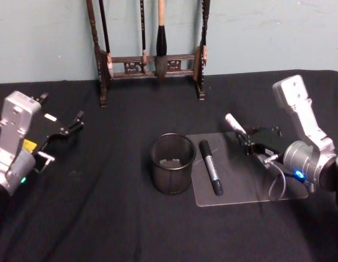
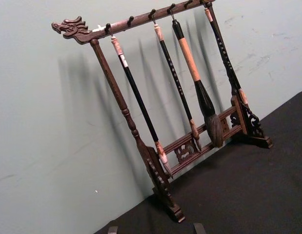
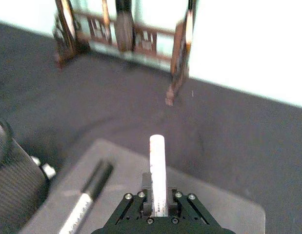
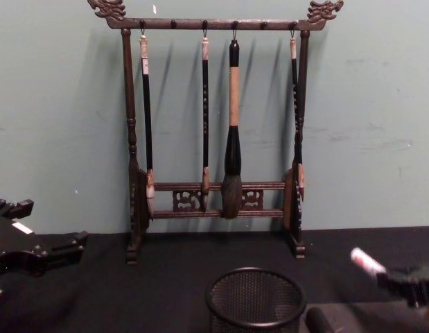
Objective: Pick up the water-based marker from the table and place it into the pen holder.
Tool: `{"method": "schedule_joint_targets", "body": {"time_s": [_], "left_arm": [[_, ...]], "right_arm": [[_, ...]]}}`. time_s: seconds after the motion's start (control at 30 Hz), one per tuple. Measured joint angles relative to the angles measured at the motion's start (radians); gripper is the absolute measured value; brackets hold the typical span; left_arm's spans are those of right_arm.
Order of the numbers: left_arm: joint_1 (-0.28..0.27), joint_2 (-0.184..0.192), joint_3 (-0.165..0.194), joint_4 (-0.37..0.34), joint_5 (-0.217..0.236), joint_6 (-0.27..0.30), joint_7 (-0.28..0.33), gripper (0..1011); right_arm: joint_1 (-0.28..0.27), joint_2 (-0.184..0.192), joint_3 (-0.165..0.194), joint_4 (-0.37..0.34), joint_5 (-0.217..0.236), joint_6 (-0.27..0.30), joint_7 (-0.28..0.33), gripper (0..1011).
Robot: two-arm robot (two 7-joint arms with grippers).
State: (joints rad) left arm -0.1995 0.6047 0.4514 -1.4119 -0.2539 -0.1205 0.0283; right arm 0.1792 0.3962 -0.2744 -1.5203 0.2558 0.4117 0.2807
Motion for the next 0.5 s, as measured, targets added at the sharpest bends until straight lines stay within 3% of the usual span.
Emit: {"method": "schedule_joint_targets", "body": {"time_s": [0.23,0.33,0.5], "left_arm": [[0.000,0.000,0.000,0.000,0.000,0.000,0.000,1001],[0.000,0.000,0.000,0.000,0.000,0.000,0.000,1001],[0.000,0.000,0.000,0.000,0.000,0.000,0.000,1001]], "right_arm": [[-0.046,-0.015,0.033,-0.047,0.033,-0.190,0.037,169],[-0.069,-0.027,0.040,-0.064,0.073,-0.299,0.074,169],[-0.089,-0.051,0.034,-0.081,0.121,-0.410,0.108,169]]}}
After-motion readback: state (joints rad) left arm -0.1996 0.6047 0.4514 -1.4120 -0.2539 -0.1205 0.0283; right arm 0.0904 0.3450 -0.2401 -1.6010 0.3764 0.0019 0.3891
